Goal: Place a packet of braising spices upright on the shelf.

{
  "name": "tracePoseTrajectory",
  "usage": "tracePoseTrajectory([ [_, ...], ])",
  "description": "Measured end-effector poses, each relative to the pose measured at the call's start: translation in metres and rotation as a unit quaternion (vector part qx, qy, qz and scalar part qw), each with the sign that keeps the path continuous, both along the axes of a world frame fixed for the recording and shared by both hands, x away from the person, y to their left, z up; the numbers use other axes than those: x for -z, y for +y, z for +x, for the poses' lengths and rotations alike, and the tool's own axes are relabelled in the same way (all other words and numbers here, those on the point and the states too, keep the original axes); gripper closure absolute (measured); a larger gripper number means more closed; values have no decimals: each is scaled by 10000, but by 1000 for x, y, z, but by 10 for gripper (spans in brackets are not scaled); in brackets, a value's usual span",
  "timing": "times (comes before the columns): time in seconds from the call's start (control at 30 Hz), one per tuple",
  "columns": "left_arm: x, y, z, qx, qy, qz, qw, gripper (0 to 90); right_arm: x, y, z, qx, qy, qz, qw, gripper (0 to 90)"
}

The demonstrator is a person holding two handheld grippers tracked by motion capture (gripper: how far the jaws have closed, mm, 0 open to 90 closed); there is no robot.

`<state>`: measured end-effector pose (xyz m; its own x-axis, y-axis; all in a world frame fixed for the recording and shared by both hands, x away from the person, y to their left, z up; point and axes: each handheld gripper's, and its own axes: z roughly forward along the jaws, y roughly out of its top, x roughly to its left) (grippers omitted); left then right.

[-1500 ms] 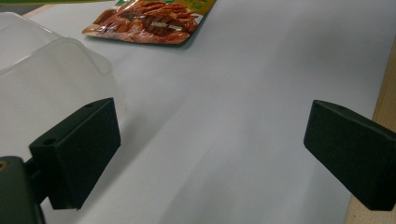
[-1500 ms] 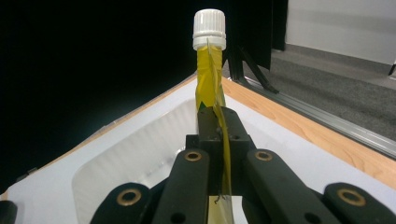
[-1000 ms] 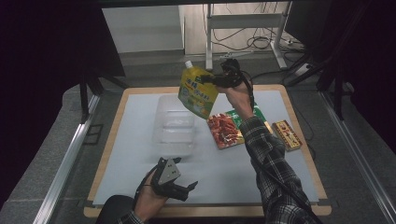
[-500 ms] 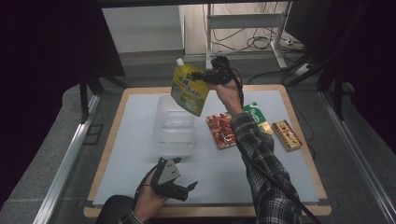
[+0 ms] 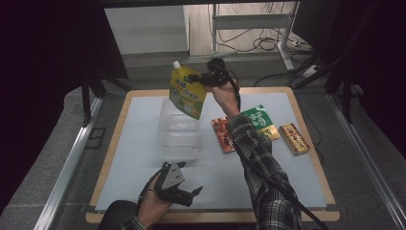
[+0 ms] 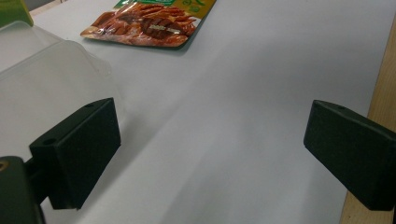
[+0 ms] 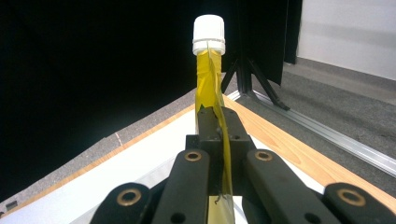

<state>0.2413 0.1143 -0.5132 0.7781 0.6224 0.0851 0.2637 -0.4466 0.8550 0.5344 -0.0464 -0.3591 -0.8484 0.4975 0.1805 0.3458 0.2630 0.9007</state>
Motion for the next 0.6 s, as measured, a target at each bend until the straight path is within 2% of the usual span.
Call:
tracePoseTrajectory([
  [0.3,0,0,0,-1,-2,-53,10000,37,16,16,0,-113,37,-269,9996,888],
  [0.33,0,0,0,8,-1,-27,10000,37,21,19,1,-133,55,-337,9993,888],
  [0.47,0,0,0,7,-1,-29,10000,37,31,23,2,-158,132,-312,9993,887],
  [0.6,0,0,0,6,10,-54,10000,37,34,24,2,-182,161,-280,9993,887],
])
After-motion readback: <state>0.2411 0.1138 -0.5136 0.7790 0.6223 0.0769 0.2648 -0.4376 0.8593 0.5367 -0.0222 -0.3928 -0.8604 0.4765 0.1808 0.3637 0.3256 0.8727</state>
